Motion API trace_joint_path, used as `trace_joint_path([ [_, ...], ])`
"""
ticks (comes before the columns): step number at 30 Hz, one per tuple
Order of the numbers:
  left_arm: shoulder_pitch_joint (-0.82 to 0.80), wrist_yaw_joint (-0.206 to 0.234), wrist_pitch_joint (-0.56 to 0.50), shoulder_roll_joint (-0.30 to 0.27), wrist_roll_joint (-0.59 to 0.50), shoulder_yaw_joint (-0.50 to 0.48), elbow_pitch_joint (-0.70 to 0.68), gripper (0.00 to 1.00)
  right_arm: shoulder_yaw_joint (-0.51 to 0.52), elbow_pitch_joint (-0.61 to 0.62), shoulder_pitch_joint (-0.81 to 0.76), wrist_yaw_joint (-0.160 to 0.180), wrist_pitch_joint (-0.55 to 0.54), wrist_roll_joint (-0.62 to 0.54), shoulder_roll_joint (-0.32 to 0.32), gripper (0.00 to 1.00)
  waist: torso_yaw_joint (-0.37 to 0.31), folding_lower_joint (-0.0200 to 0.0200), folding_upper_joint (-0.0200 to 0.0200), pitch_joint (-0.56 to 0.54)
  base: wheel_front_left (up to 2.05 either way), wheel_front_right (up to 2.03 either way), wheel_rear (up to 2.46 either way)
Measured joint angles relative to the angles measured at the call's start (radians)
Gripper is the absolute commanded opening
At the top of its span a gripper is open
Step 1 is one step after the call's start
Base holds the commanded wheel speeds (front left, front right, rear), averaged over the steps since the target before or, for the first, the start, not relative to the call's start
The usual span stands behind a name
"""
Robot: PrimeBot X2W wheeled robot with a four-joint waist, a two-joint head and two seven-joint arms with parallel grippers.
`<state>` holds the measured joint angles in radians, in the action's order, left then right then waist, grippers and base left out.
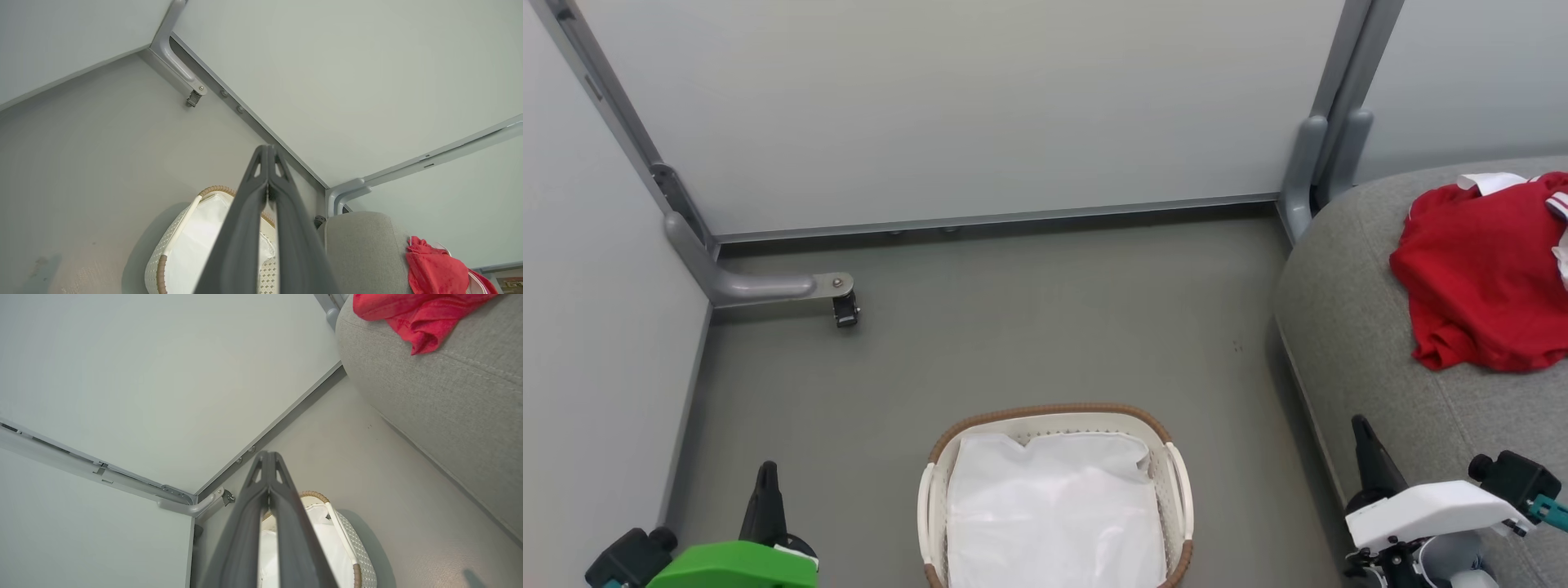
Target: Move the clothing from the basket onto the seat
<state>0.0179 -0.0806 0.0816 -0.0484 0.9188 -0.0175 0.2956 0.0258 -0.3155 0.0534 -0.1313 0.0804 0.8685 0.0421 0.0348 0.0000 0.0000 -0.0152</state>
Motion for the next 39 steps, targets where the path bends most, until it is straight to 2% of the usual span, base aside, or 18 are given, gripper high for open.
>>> trace_joint_path([
  [39,-0.066,-0.026,-0.108,0.000,0.383,-0.052,-0.028,0.00,0.049,0.037,0.028,0.000,-0.107,0.410,0.003,0.00,-0.016,0.0000,0.0000,0.009,0.00,0.00,0.00],
])
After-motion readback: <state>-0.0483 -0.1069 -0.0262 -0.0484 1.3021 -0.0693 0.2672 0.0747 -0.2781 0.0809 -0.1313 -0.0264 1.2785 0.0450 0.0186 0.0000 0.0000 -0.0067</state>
